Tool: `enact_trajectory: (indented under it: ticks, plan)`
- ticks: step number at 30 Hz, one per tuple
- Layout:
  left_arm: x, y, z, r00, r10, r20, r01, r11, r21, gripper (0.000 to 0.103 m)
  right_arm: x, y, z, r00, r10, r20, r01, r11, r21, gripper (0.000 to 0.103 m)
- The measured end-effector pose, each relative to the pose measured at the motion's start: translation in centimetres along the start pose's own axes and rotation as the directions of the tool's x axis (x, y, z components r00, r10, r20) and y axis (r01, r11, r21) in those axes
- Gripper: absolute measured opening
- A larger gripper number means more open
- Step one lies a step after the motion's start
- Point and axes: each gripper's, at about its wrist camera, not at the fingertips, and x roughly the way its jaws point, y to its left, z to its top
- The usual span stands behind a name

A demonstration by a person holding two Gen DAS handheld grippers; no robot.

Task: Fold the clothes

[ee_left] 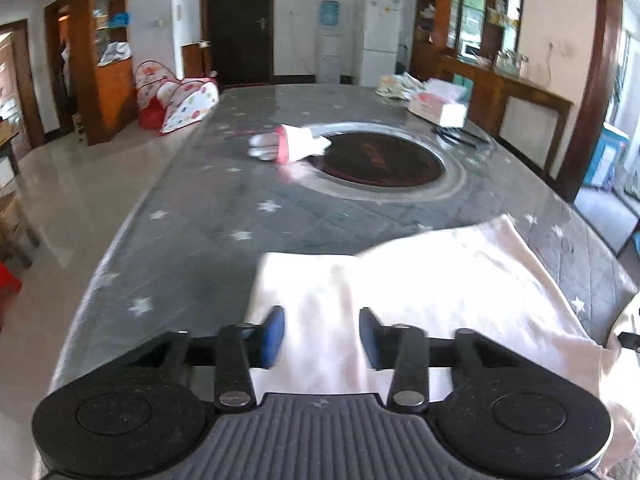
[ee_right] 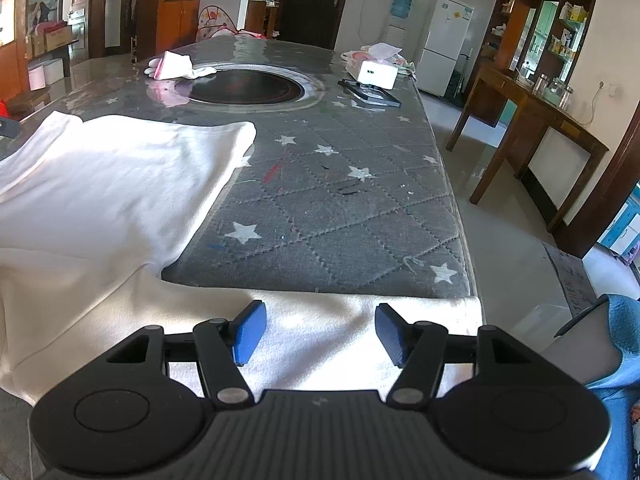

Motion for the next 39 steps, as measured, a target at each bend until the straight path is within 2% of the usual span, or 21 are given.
enact_trajectory:
  ticks: [2, 9, 10, 11, 13, 14, 19, 25, 30, 35, 39]
  plan:
    - [1.3, -1.1, 0.1, 1.000, -0.009, -0.011, 0.009, 1.000, 0.023, 0.046, 0.0, 0.0, 0.0, 1.000, 0.002, 0.001, -0.002, 1.000, 0.000, 0.063]
    - [5.2, -2.8, 0.5, 0.998, 0.059, -0.019, -0.057, 0.995, 0.080, 0.043, 0.0, -0.3, -0.2, 1.000, 0.008, 0.003, -0.008, 1.000, 0.006, 0.066]
    - [5.4, -2.8, 0.5, 0.998, 0.069, -0.013, -0.067, 0.994, 0.090, 0.031, 0.0, -0.3, -0.2, 1.000, 0.008, 0.002, -0.008, 1.000, 0.007, 0.066]
    - [5.6, -2.7, 0.4, 0.997, 0.076, -0.009, -0.075, 0.992, 0.100, 0.027, 0.0, -0.3, -0.2, 1.000, 0.009, 0.002, -0.009, 1.000, 0.008, 0.066]
    - [5.4, -2.1, 0.4, 0.998, 0.060, 0.002, -0.060, 0.995, 0.083, 0.010, 0.0, -0.3, -0.1, 1.000, 0.010, 0.001, -0.010, 1.000, 0.007, 0.067]
    - [5.1, -1.5, 0.5, 0.999, 0.052, 0.004, -0.052, 0.997, 0.064, 0.008, 0.0, -0.3, -0.1, 1.000, 0.009, 0.001, -0.009, 1.000, 0.007, 0.067]
    - [1.9, 1.7, 0.8, 0.997, 0.037, 0.074, -0.034, 0.999, -0.039, 0.004, 0.0, -0.2, -0.1, 1.000, 0.003, 0.000, -0.003, 1.000, 0.003, 0.067]
    - [-3.2, 6.2, 0.4, 0.983, 0.103, 0.154, -0.079, 0.985, -0.152, 0.003, 0.0, -0.1, 0.0, 1.000, -0.005, -0.003, 0.005, 1.000, 0.000, 0.067]
    - [-8.3, 10.5, -1.4, 0.960, 0.189, 0.205, -0.134, 0.958, -0.255, 0.003, 0.0, 0.0, 0.0, 1.000, -0.009, -0.005, 0.009, 1.000, -0.004, 0.067]
    - [-11.9, 14.2, -4.5, 0.937, 0.294, 0.186, -0.222, 0.917, -0.331, 0.003, 0.0, 0.0, 0.0, 1.000, -0.012, -0.002, 0.012, 1.000, -0.012, 0.067]
    - [-11.9, 16.0, -7.6, 0.935, 0.345, 0.086, -0.291, 0.883, -0.369, 0.003, 0.0, 0.0, -0.1, 1.000, -0.017, 0.000, 0.017, 1.000, -0.015, 0.068]
